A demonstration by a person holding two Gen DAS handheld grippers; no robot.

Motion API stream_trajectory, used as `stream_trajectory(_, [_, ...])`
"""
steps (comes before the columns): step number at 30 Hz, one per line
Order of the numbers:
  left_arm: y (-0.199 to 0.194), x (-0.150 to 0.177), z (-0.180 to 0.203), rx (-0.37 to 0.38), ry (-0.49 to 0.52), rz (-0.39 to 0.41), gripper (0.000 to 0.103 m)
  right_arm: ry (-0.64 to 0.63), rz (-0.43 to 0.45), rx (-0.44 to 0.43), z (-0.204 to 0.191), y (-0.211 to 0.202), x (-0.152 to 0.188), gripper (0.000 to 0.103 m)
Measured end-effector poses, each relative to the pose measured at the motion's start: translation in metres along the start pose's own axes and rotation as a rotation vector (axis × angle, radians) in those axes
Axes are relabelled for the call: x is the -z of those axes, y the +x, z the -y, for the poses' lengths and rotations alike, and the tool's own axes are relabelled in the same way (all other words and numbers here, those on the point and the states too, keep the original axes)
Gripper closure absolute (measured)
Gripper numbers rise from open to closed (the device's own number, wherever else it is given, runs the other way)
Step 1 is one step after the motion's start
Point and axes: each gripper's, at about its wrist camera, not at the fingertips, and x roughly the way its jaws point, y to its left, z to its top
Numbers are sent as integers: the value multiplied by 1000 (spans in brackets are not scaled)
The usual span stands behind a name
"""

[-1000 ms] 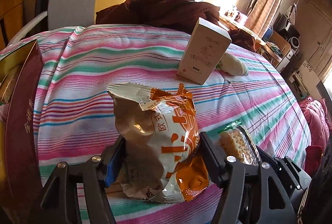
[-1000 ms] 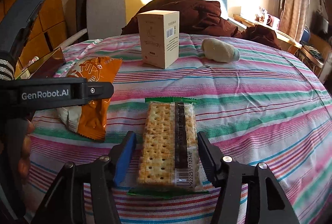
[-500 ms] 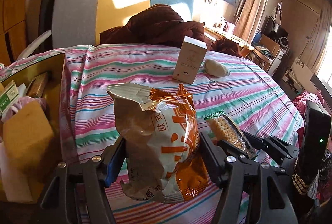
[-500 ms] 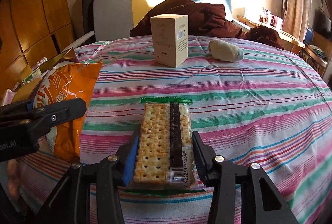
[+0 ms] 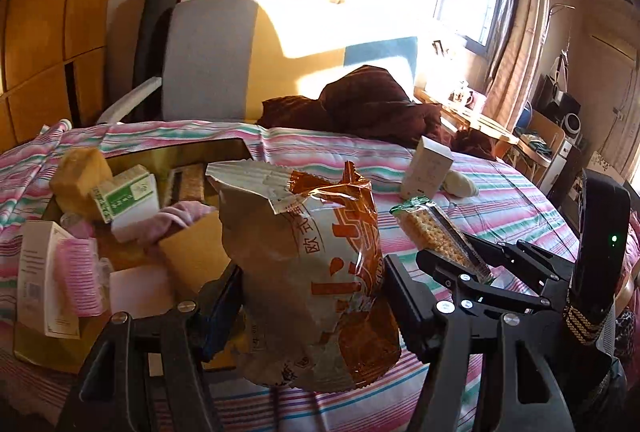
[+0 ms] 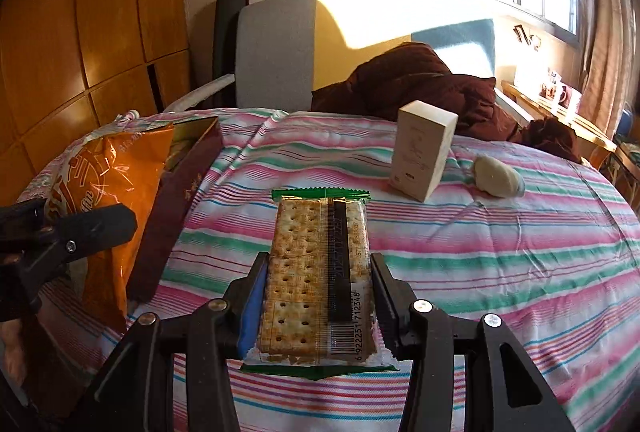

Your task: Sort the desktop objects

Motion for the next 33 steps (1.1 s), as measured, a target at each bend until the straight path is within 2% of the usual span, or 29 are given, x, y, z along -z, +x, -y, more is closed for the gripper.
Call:
stream_trajectory(4, [-10,-2,-27,-68,-19,29,34,-46,11,-53,-31,9,-19,54])
stream_trajectory(11, [-14,-1,-74,-156,-77,45,34,-43,-4,-154,-70,34,-46,54])
stream_trajectory(18, [-10,-1,-117,-223,-128,41,34,-70,-37,-204,-101,64,-70,54])
stream_trajectory(26, [7,-3,-132,-234,-114,10,34,-92,-92,-226,-127,100,-92,54])
stream_trajectory(33, [34,-23,-134,-220,-81,-34,34,-111,-158,-223,-147,138,-113,54])
